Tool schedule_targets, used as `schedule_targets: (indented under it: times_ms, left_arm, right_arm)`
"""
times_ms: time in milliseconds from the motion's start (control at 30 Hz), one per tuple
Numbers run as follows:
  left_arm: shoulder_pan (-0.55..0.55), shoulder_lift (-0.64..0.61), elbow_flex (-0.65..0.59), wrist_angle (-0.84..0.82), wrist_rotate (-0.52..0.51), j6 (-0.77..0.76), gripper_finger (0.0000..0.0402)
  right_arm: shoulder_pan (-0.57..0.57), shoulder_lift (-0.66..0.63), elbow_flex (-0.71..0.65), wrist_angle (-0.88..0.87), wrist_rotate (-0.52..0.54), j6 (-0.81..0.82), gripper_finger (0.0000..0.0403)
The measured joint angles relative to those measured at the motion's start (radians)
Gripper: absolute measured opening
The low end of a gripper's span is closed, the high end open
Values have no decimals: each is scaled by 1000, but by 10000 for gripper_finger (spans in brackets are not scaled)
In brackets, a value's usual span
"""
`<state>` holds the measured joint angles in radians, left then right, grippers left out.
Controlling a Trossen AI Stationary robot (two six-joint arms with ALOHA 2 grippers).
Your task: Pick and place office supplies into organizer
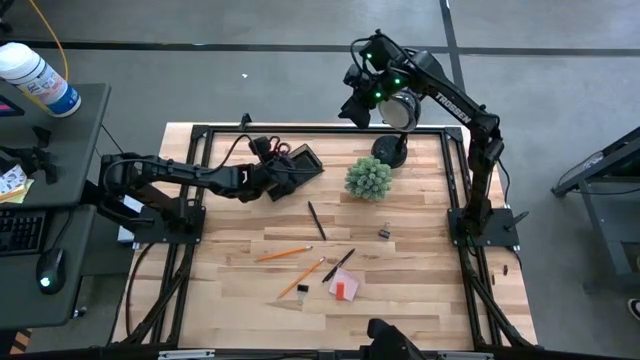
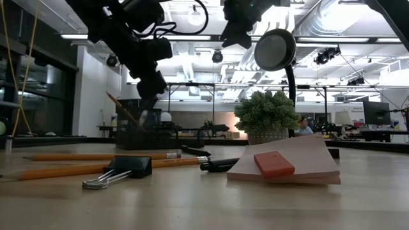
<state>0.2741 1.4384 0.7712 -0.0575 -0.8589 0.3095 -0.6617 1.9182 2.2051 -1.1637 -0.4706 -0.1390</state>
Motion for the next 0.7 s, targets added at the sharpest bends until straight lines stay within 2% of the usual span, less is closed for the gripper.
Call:
schedule_targets:
  times_ms: [167, 400, 567, 700]
  left_arm:
    - [0, 0, 0, -1, 35, 53, 74]
    - [0, 0, 13, -2, 40, 54, 43]
    - [0, 0, 84, -48, 40, 88, 35]
    - [0, -1, 179, -181, 40, 86, 41]
  right_arm:
    - [0, 0, 0, 0, 0, 0, 139]
    - [0, 0, 0, -5, 0, -16, 139]
    - [-7, 0, 0, -21, 0, -19, 139]
    - [-19, -2, 0, -29, 0, -19, 139]
